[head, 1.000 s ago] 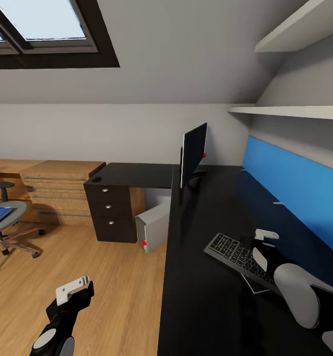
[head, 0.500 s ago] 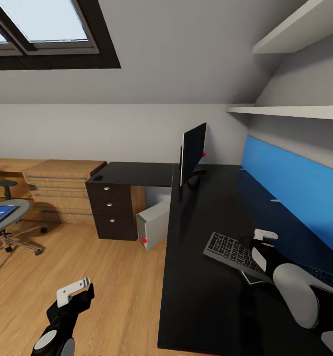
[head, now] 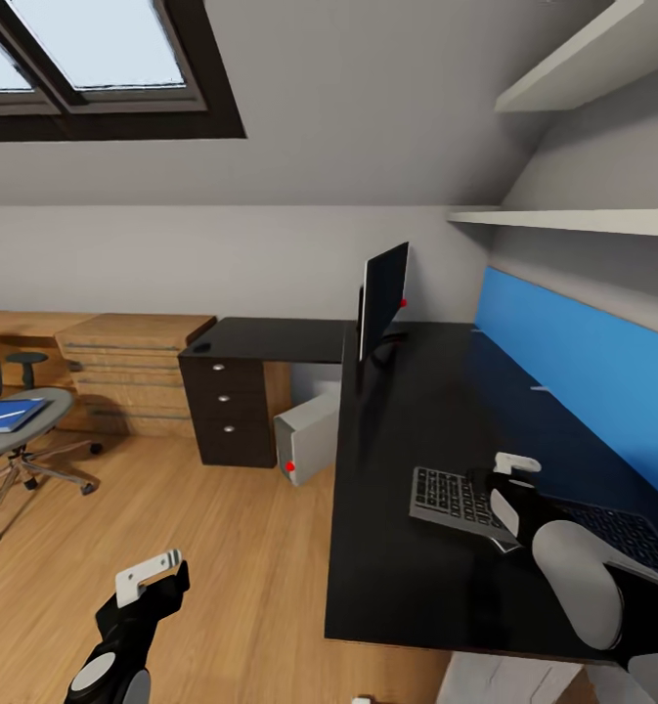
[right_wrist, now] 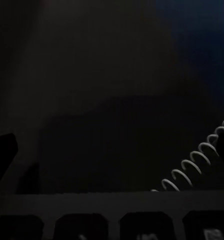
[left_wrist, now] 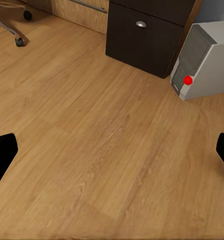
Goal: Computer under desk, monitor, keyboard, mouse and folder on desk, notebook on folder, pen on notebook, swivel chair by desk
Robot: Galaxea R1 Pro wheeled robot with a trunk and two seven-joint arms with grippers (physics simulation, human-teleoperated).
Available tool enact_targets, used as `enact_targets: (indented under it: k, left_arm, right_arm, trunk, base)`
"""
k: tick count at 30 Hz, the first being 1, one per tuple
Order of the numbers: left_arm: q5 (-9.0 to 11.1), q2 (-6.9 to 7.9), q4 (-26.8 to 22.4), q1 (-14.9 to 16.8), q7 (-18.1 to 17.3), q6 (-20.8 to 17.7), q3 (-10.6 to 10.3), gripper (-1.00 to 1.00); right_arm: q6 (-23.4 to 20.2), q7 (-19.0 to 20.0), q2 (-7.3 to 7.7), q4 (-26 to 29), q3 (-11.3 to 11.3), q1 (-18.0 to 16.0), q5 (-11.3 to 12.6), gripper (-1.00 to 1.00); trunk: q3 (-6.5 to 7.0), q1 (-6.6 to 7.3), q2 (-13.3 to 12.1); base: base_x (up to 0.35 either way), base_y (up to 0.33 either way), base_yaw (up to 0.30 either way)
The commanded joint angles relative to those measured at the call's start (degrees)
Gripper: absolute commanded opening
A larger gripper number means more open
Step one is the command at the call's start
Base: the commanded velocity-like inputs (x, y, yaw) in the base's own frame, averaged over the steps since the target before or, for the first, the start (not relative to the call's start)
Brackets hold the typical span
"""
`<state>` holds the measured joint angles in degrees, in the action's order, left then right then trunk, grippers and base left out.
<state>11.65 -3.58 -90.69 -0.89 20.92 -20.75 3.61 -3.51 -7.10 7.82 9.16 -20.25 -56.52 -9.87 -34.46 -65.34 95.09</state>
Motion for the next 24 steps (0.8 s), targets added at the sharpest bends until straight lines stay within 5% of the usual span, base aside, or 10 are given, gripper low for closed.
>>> enact_targets:
  k: [1,24]
  left_arm:
    - [0.6,-0.02,-0.1,0.0,0.3,-0.2,0.0,1.00]
    - [0.6,-0.02,0.9,0.0,0.3,-0.3,-1.8,1.00]
  right_arm:
    - [-0.4,-0.1,-0.06,0.0,-0.6,0.0,-0.5,1.00]
    - [0.1,0.1,-0.22,0.0,-0.6,0.0,-0.5,1.00]
  trunk:
    - [-0.05,0.02,0.0]
    - [-0.05,0.02,0.0]
  base:
    - [-0.228,0.048,0.000]
    - [-0.082,0.004,0.000]
